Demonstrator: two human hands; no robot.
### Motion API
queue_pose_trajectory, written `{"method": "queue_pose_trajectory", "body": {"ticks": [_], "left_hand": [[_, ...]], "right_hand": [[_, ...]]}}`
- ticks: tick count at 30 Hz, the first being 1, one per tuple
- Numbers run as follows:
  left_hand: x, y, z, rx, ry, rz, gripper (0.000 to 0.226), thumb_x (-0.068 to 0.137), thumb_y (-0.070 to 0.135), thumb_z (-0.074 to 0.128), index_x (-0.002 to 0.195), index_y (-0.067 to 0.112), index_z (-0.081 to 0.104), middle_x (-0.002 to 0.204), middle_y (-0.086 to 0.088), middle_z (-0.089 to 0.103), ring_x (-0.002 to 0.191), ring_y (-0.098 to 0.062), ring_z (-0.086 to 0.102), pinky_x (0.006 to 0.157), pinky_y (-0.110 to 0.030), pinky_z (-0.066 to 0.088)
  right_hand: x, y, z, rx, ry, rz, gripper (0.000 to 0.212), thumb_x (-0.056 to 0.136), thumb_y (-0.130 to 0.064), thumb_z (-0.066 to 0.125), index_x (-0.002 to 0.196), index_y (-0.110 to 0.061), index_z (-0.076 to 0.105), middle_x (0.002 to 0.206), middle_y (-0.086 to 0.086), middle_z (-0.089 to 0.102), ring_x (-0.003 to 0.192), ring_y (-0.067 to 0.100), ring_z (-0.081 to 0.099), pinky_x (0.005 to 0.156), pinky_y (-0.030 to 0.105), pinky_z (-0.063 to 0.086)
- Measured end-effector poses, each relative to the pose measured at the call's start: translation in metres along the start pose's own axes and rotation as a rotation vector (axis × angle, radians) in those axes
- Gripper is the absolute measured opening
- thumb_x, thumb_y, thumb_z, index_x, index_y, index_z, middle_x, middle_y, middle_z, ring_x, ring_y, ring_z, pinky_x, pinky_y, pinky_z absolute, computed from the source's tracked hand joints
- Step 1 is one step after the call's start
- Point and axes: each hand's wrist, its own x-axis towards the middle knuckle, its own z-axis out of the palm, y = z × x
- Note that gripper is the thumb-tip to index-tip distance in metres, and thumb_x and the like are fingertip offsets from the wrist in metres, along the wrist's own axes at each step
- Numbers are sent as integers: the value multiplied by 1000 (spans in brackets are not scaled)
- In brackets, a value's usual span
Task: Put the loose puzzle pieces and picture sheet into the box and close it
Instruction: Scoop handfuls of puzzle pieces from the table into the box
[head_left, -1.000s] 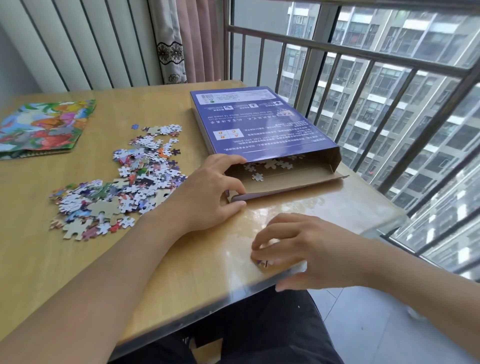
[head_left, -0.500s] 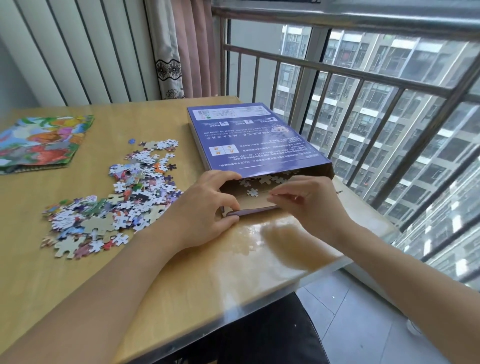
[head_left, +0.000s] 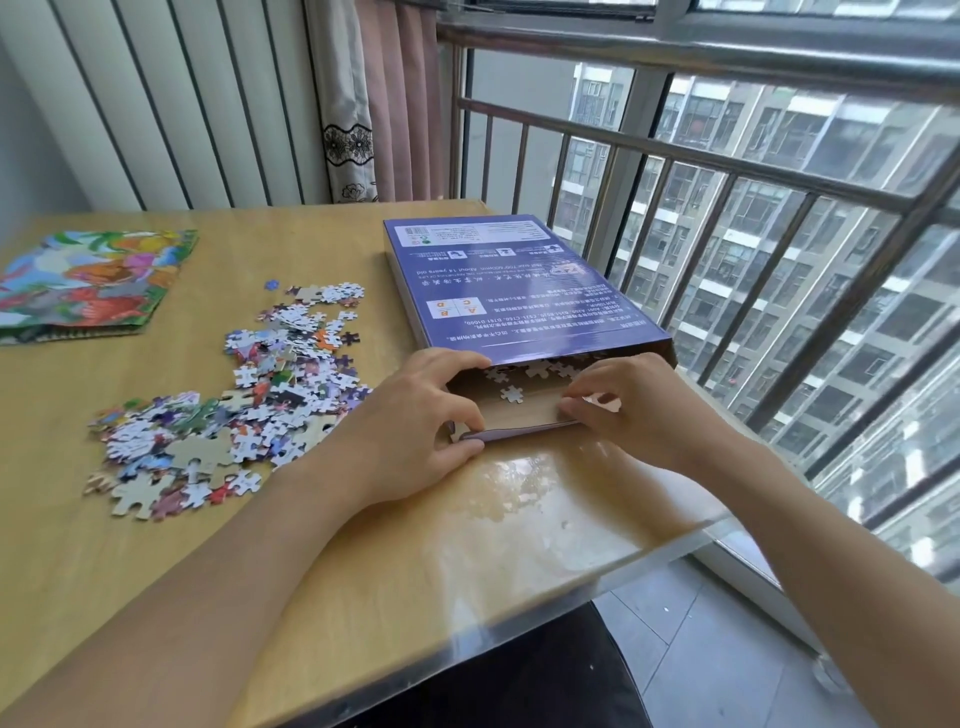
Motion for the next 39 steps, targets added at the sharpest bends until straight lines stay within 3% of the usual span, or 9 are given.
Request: {"method": "queue_pose_trajectory", "body": {"ticks": [7,14,17,22,27,30,35,37,39], "left_hand": [[0,-1,1,2,-6,5,9,87,36,73,87,27,77,145,5,46,136,-16,37,110,-36,36],[0,-3,1,6,-3,10,10,87,37,73,87,28,78,145,6,46,134,-14,38,107,-33,38],[0,-4,1,4,2,10,10,87,36,73,87,28,78,145,6,46,133,-13,38,106,-32,38],[-2,-8,-3,-13,15,-3,10,82,36,78,79,27,79,142,5,47,122,-7,43,101,-27,38],[-1,-12,-7,-101,16,-59,8,76,31,85,72,26,79,138,9,48,116,3,41,98,-19,35],[-3,-9,-17,-134,-37,-100,7,72,29,87,71,27,80,138,12,49,124,2,42,101,-18,36],[-15,-32,-73,-194,270,-460,5,79,32,76,80,27,76,104,15,70,96,1,62,86,-28,51],[-27,-55,-95,19,464,-754,20,84,43,65,94,28,72,98,8,72,92,-14,66,82,-33,54],[-46,-82,-106,204,395,-1070,33,86,47,59,109,24,65,105,-1,69,98,-28,63,80,-34,51]], "right_hand": [[-22,3,-11,0,-109,31,42,94,-55,53,99,-24,80,98,-12,74,88,3,67,81,31,56],[4,-3,-2,-49,-427,202,106,76,-94,12,154,-28,38,159,-10,37,145,11,36,119,34,29],[31,-9,4,4,-462,189,95,79,-92,18,154,-37,35,156,-9,42,141,13,40,115,34,32],[23,-39,1,113,-321,54,65,91,-76,35,117,-27,69,112,-7,72,102,13,65,91,40,50],[26,-48,14,34,-481,110,84,87,-76,26,146,-19,49,150,-1,50,137,15,44,113,31,34],[36,-53,16,-8,-453,146,84,87,-82,27,147,-26,46,147,-5,52,135,15,46,111,35,37],[40,-117,-4,219,-194,-8,30,88,-44,69,115,-31,68,98,-18,70,92,0,65,82,28,55],[57,-152,2,218,-235,-22,65,77,-51,80,135,-36,54,114,-27,60,94,-8,58,82,17,49],[83,-173,24,76,-393,10,113,63,-69,81,155,-34,25,145,-14,44,119,5,52,97,28,47]]}}
